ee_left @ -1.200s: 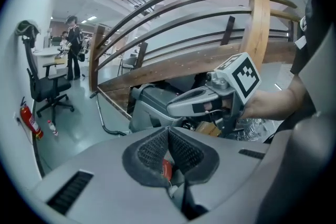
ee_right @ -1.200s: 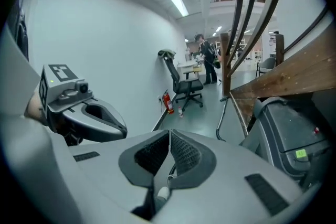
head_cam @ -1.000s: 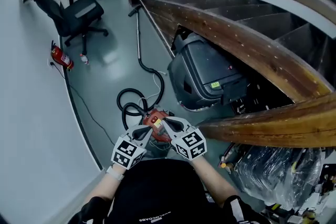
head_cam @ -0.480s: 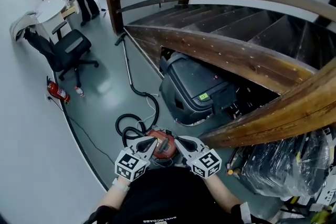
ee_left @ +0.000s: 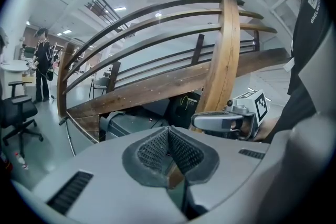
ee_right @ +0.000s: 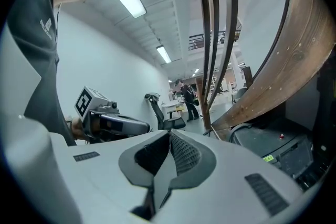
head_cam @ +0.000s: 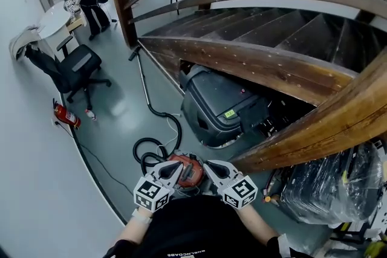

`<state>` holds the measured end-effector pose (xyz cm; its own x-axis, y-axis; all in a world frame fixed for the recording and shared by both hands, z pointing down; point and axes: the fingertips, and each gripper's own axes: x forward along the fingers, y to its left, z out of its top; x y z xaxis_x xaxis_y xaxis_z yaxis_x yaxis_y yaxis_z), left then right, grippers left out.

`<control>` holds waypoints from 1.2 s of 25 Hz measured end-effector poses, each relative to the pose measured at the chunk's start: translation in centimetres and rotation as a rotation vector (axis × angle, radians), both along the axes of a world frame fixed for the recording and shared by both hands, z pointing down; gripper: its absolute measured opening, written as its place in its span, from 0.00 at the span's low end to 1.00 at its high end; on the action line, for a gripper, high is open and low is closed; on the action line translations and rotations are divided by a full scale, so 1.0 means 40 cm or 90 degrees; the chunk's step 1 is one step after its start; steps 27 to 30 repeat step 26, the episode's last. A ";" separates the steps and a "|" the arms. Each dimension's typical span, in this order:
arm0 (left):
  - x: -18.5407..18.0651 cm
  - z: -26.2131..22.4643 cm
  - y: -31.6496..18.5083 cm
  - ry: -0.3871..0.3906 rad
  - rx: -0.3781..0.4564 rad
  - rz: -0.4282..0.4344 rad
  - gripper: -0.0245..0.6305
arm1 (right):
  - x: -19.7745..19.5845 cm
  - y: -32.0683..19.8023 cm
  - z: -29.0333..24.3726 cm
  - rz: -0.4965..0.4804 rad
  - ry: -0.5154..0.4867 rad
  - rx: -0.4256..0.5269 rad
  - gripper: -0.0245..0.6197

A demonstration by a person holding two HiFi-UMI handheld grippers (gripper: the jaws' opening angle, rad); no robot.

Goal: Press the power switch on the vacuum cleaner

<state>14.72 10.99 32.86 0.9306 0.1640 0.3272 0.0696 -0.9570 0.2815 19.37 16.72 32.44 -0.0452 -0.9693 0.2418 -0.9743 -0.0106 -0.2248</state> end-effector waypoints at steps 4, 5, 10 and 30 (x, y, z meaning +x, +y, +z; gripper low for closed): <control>-0.006 -0.009 0.012 0.004 -0.003 -0.004 0.06 | 0.002 0.020 -0.016 0.009 0.025 0.012 0.08; -0.003 -0.010 0.017 0.004 -0.004 -0.004 0.06 | 0.008 0.025 -0.015 0.010 0.022 0.013 0.08; 0.004 -0.002 0.038 -0.005 -0.007 -0.006 0.06 | 0.019 0.048 0.000 0.015 0.007 0.012 0.08; 0.014 0.007 0.094 -0.014 -0.005 -0.005 0.06 | 0.028 0.098 0.016 0.013 -0.016 0.018 0.08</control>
